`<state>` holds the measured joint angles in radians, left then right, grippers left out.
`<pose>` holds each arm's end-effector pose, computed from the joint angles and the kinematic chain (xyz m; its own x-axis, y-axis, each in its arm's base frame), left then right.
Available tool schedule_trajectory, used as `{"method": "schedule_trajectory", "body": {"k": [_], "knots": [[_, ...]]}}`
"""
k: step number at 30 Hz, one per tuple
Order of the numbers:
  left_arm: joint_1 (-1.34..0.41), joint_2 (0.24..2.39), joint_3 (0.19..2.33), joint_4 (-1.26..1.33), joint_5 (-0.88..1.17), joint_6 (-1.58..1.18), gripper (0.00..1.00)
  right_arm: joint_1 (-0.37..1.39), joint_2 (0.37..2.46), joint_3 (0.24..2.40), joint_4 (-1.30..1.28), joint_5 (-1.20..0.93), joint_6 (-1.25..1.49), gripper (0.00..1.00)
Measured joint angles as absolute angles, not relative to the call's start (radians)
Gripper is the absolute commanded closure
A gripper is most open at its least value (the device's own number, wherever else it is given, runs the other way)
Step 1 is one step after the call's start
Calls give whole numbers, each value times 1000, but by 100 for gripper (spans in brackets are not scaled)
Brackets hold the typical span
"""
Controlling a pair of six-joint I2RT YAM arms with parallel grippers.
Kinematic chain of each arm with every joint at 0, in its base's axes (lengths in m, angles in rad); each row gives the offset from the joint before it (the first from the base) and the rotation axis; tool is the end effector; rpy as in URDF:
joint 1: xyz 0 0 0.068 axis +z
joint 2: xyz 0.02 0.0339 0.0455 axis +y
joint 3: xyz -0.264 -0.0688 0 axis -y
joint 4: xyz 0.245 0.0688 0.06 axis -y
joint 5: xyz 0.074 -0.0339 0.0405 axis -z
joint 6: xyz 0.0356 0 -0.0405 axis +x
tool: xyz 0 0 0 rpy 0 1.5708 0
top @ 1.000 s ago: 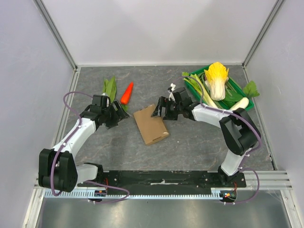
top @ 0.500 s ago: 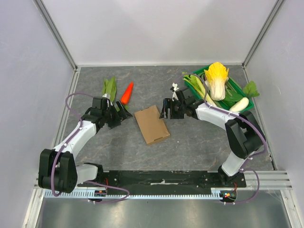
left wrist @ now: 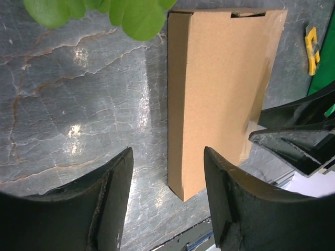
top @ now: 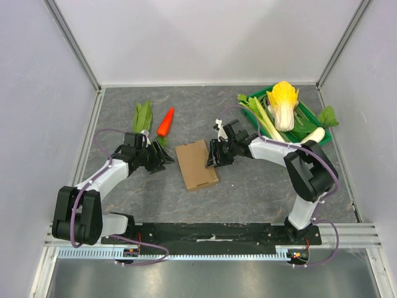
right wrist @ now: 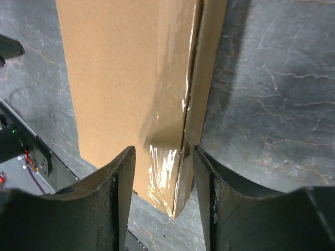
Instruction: Unpack the express box
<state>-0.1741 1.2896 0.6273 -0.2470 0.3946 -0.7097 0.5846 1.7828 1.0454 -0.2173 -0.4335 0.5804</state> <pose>0.2364 -0.0555 0.1795 -0.8453 -0.4621 -0.2683 -0.2087 0.7477 -0.6304 0.2909 0.2104 0.1645 -0.9548 -0.0351 -0.2952 -0.2149 0.7678 0.6036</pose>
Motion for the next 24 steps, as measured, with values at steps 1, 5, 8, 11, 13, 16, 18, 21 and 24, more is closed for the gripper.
{"method": "schedule_trajectory", "body": {"k": [1,5,8,11,13,16,18,21,24], "knots": [[-174,1290,633,-251,393,-709,37,586,1781,1045,-221,-440,581,39],[-174,1290,667,-260,389,-709,32,595,1760,1054,-287,-375,565,24],[-174,1289,684,-260,385,-707,18,592,1722,1081,-351,-251,540,17],[-174,1288,690,-262,379,-704,6,572,1685,1124,-383,-143,493,13],[-174,1285,691,-269,371,-701,3,556,1677,1165,-385,-57,428,12],[-174,1268,694,-282,366,-696,6,537,1687,1227,-395,55,307,12],[-174,1257,695,-284,368,-692,11,525,1718,1274,-416,113,226,12],[-174,1254,695,-284,380,-686,16,506,1786,1339,-442,165,123,12],[-175,1258,695,-282,410,-687,18,463,1880,1395,-478,173,25,12]]}}
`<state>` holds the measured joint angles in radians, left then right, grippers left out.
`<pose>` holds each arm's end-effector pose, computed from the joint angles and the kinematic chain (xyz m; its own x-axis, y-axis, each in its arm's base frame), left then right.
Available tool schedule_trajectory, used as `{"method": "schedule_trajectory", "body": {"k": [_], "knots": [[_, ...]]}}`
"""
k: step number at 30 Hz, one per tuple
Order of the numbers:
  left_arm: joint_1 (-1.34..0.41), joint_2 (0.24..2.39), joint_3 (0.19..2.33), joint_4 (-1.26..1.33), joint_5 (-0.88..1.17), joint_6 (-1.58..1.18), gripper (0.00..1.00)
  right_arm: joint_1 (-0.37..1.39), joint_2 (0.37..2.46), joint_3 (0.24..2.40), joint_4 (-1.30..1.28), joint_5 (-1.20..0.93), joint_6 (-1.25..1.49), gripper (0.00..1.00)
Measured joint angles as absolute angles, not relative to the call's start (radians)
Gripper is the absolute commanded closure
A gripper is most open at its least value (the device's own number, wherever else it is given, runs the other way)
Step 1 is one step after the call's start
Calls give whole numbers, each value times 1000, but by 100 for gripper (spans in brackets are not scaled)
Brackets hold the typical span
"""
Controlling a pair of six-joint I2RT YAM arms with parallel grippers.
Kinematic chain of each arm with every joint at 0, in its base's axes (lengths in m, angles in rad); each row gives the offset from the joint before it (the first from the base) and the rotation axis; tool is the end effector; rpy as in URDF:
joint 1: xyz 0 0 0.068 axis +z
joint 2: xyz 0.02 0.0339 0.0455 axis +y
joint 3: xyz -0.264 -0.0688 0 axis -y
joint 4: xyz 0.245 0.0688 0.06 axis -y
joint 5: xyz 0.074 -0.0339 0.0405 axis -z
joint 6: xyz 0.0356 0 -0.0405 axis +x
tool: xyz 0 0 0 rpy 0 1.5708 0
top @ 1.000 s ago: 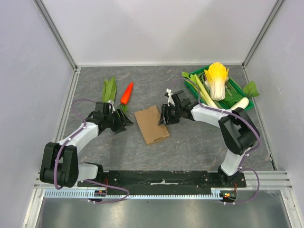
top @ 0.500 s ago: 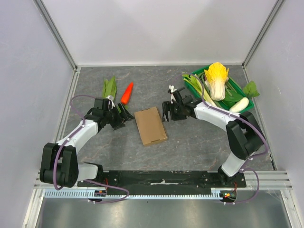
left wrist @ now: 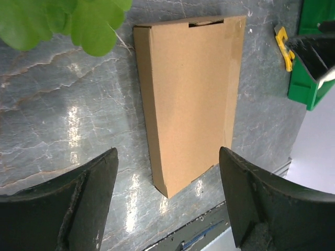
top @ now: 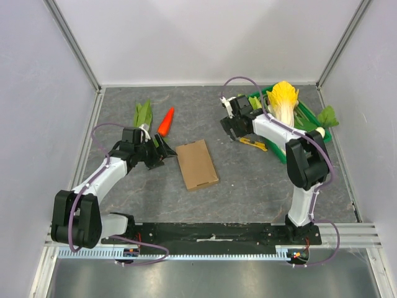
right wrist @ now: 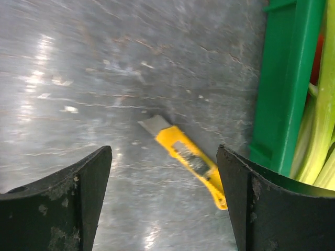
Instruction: Unpack the express box
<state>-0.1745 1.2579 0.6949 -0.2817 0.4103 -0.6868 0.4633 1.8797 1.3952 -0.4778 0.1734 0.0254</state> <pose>0.2425 -0.0572 0.2049 -0.8358 -0.4431 -0.3243 -0.1421 0.7451 -0.6516 0.3672 0.1766 0.2145 -0.7427 -0.3431 -0.5750 -0.3332 0.9343 -0.1270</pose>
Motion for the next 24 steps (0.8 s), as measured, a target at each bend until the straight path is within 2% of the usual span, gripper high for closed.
{"method": "schedule_trajectory", "body": {"k": [10,18,24], "knots": [[-183,1258,695,-286,454,-678,19,276,2020,1441,-564,47,-80,12],[-183,1238,707,-323,416,-652,19,261,2028,1444,-570,-11,-70,13],[-183,1238,723,-338,392,-639,19,259,2028,1438,-583,-53,-28,17]]}}
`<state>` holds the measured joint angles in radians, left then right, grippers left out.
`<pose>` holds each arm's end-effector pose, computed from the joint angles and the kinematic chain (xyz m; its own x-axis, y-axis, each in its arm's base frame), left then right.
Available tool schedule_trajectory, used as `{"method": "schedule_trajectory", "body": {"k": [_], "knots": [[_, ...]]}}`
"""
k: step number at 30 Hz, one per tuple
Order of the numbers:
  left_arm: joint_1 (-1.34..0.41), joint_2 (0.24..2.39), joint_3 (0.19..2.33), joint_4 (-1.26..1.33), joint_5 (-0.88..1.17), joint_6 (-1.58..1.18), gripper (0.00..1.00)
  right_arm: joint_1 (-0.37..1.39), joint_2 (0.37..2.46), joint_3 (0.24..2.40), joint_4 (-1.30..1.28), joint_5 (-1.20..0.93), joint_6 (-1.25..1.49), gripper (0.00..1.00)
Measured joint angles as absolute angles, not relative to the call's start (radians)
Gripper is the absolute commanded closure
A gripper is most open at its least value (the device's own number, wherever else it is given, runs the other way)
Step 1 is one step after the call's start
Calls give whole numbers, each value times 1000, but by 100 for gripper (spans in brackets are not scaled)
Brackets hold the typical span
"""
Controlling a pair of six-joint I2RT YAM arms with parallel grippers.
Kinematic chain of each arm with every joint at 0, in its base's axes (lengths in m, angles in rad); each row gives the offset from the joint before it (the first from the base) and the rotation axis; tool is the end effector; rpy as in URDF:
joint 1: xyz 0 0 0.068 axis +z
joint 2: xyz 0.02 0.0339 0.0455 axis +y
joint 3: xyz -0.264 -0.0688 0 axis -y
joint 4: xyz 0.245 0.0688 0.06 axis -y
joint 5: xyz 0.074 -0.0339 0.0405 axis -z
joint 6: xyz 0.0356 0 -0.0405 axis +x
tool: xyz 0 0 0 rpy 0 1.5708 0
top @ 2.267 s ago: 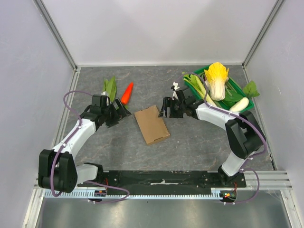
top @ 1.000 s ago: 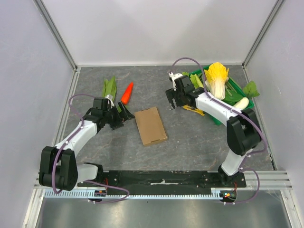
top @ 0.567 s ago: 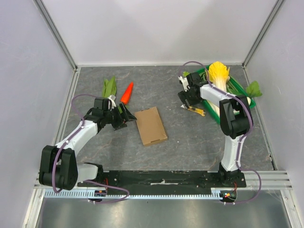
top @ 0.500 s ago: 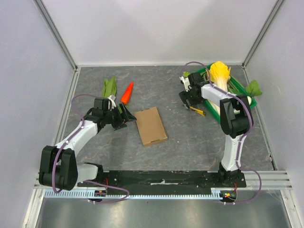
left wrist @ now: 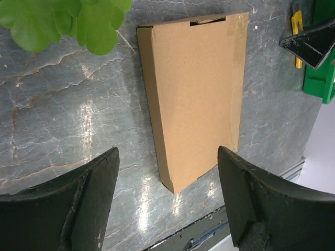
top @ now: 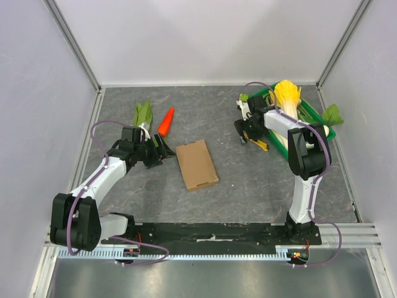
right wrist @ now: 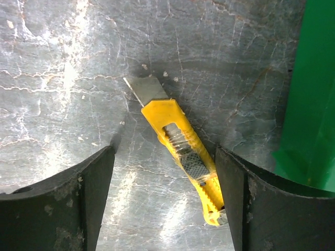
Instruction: Unpack the express box
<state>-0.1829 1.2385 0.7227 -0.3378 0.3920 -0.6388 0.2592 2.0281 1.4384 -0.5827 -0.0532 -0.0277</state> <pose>0.2403 -0.0583 0.2138 -0.8424 -0.4045 -0.3560 -0.1087 0.7746 -0.6230 0.4017 0.1085 0.1630 -0.8829 -0.2627 -0.3891 -0.3005 0.9530 0.0382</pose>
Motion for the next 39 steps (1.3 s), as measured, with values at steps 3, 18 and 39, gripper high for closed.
{"method": "schedule_trajectory", "body": {"k": [3,18,39], "knots": [[-183,1238,723,-345,385,-634,19,264,2013,1418,-580,-54,-6,20],[-183,1238,744,-363,365,-612,19,396,1943,1313,-558,80,167,71],[-183,1212,882,-407,589,-566,16,597,1659,1317,-584,-62,262,100]]}}
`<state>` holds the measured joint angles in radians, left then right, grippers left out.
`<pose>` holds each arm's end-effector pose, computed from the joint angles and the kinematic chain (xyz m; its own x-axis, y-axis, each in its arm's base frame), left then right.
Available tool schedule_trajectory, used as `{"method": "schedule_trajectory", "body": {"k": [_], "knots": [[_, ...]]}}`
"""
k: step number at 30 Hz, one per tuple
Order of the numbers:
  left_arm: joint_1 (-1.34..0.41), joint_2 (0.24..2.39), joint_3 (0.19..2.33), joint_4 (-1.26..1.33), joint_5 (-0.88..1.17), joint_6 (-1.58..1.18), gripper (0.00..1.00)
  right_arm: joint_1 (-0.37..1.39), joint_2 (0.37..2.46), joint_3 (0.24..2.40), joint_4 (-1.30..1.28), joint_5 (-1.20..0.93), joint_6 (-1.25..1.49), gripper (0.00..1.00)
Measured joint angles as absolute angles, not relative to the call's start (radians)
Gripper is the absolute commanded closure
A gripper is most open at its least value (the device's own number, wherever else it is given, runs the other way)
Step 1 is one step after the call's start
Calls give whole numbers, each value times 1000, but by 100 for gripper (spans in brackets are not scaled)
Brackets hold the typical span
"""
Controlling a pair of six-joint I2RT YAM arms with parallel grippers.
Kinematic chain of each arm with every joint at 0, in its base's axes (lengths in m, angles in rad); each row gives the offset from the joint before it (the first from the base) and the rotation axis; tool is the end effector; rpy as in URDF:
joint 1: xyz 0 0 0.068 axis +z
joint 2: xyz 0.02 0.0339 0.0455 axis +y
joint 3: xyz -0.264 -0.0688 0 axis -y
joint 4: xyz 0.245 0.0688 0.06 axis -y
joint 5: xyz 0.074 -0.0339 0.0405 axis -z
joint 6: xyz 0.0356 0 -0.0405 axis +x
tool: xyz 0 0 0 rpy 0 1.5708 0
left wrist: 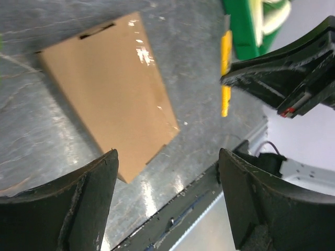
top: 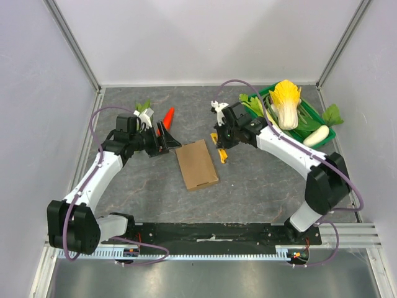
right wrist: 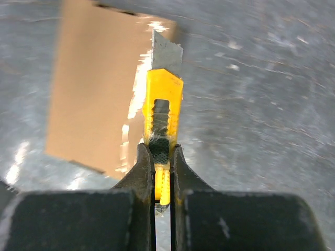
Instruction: Unpack the express box
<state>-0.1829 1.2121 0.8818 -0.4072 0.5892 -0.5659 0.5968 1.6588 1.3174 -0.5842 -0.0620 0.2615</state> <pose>0.2474 -0.0659 0.2683 -0.8561 -0.2950 -0.4244 0.1145 0.6925 -0.7123 0.2965 0.2042 0.2635 -0.7914 -0.2257 -0.5681 -0.4008 0.8933 0.2033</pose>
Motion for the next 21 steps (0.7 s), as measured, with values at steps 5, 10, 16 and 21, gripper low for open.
{"method": "schedule_trajectory", "body": {"k": [5,10,16,21], "knots": [[-183,1210,910,-389,741,-558,14,670,1582,1321,-585,-159,241,100],[-193,1215,919,-357,873,-558,14,701,1568,1324,-609,-227,173,100],[-236,1281,919,-341,939,-588,15,789,1568,1328,-648,-242,91,100],[-258,1356,919,-344,977,-635,21,850,1568,1351,-663,-237,55,100]]}}
